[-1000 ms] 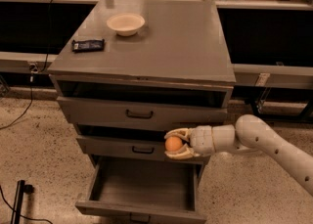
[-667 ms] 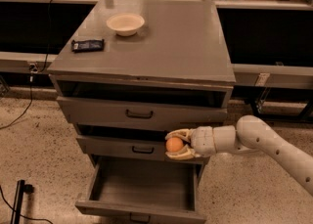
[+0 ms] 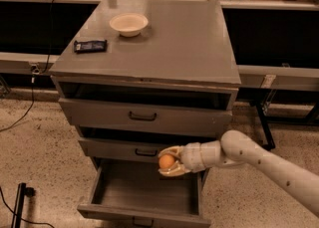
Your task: Place orange into bottom drawer
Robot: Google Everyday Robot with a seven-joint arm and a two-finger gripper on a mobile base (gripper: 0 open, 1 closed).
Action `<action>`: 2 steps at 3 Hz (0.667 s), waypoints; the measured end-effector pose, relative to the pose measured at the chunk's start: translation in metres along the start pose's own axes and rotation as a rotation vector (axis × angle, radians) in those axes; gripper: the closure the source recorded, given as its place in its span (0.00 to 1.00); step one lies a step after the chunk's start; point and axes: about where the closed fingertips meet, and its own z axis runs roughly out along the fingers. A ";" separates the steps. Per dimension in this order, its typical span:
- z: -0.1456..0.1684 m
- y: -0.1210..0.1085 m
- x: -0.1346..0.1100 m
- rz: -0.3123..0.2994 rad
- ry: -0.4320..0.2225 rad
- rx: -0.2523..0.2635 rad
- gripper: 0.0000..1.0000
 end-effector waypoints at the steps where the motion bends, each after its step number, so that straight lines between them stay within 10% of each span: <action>1: 0.042 0.003 0.068 0.056 0.044 0.077 1.00; 2: 0.052 0.004 0.101 0.036 0.019 0.136 1.00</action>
Offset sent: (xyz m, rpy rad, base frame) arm 0.0157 -0.0048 -0.1556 0.0478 -0.0943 -0.1738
